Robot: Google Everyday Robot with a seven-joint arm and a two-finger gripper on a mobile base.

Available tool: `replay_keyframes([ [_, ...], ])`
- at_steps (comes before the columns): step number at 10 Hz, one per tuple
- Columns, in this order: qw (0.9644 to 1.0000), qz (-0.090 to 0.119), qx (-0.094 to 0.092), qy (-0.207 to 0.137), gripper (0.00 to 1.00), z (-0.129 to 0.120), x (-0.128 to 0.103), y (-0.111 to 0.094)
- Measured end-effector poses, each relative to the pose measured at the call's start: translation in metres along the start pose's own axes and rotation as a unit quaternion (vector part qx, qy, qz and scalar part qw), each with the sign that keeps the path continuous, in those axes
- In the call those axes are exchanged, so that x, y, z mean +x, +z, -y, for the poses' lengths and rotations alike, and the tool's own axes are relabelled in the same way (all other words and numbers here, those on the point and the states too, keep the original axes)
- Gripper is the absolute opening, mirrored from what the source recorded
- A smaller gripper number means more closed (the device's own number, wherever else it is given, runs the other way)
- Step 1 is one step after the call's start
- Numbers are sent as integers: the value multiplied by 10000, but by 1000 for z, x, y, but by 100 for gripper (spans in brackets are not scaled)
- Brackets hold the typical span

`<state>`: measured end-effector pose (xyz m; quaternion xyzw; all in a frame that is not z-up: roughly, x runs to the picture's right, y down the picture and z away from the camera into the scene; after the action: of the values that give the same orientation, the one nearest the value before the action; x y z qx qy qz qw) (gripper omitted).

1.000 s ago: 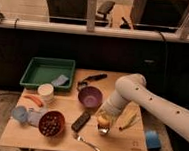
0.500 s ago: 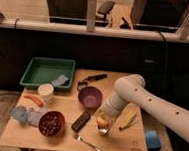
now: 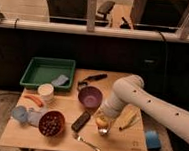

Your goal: Place apple in metal cup

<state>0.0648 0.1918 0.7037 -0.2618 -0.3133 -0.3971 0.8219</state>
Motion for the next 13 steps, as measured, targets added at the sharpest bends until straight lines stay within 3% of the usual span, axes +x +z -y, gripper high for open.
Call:
replay_keyframes([
  [3, 10000, 29, 18, 75, 61, -4, 4, 3],
  [6, 9999, 61, 4, 132, 80, -7, 8, 6],
  [13, 9998, 106, -29, 153, 80, -10, 12, 9],
])
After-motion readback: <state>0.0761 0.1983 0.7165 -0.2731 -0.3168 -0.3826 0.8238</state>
